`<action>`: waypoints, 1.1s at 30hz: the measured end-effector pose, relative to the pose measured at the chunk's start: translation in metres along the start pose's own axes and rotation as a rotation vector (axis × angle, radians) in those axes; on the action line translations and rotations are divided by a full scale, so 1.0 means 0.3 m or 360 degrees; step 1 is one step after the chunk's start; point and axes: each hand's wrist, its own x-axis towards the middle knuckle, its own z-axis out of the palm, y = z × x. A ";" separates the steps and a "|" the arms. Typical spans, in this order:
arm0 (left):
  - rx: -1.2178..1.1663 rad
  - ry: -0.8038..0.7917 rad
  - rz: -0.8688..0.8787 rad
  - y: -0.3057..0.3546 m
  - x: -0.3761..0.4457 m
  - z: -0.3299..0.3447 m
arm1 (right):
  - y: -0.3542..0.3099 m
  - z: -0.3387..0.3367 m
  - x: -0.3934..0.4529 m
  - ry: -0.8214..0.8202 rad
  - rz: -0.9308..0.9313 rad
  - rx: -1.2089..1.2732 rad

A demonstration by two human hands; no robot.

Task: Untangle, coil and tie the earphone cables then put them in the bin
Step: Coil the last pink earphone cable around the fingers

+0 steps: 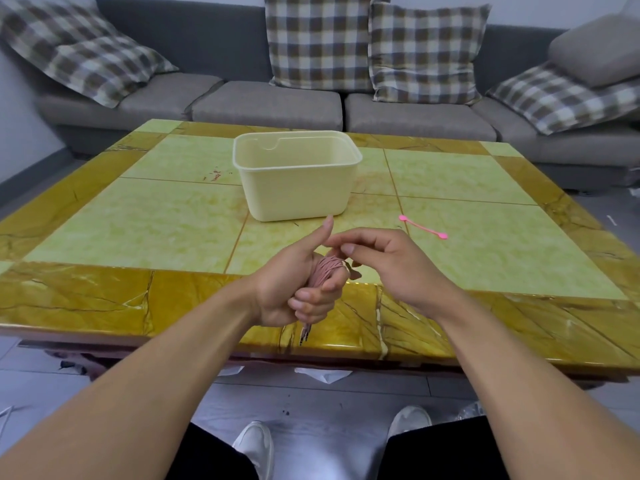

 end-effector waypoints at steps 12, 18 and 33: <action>0.0117 -0.0166 -0.0160 -0.009 -0.011 -0.014 | 0.004 -0.032 -0.014 -0.0300 0.0012 -0.0051; 0.0089 0.0036 -0.0203 -0.021 0.008 0.014 | 0.023 -0.031 -0.008 -0.0456 0.0111 -0.0103; 0.0165 0.1119 0.0021 -0.039 0.059 0.071 | 0.025 -0.044 -0.014 -0.0288 0.0163 -0.0109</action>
